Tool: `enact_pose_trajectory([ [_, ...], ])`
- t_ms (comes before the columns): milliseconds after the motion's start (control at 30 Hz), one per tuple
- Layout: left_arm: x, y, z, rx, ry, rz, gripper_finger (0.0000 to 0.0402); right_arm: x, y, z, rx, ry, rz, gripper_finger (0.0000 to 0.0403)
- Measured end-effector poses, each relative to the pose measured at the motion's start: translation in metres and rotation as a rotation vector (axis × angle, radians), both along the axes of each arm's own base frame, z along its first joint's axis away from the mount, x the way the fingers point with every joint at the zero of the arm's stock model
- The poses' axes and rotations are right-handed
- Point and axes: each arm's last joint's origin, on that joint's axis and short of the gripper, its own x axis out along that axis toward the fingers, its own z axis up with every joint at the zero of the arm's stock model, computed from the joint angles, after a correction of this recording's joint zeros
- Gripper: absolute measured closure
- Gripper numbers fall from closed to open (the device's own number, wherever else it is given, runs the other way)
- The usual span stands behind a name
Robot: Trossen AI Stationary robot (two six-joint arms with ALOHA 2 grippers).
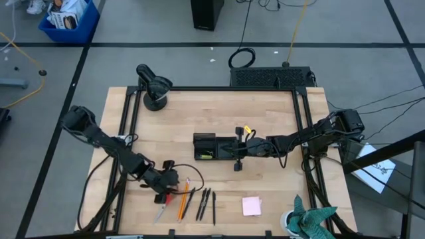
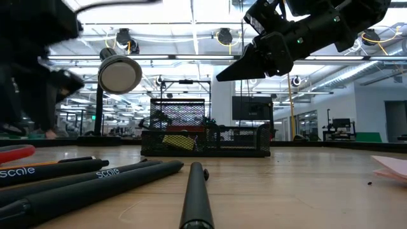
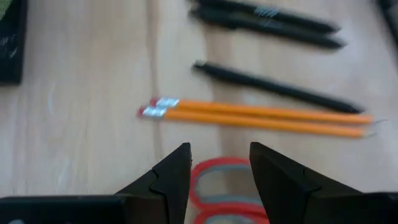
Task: Pick and place office supplies into organizer
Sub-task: Put the yellow pencil into the black desk organizer
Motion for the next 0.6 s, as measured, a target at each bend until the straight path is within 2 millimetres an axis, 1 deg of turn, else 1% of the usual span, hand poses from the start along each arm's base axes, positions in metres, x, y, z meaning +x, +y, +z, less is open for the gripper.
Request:
enact_pose_trajectory([
  [167, 0.007, -0.010, 0.027, 0.011, 0.042, 0.004, 0.0231, 0.001, 0.000, 0.001, -0.025, -0.010, 0.010, 0.0402],
  [367, 0.014, -0.021, 0.053, -0.084, 0.040, 0.118, 0.0231, 0.001, 0.000, 0.002, -0.042, -0.017, 0.017, 0.0399],
  [467, 0.015, -0.024, 0.058, -0.144, 0.008, 0.241, 0.0231, 0.001, 0.000, 0.002, -0.065, -0.010, 0.025, 0.0399],
  [600, 0.019, -0.027, 0.056, -0.223, -0.036, 0.463, 0.0231, 0.001, 0.000, 0.002, -0.095, 0.000, 0.037, 0.0399],
])
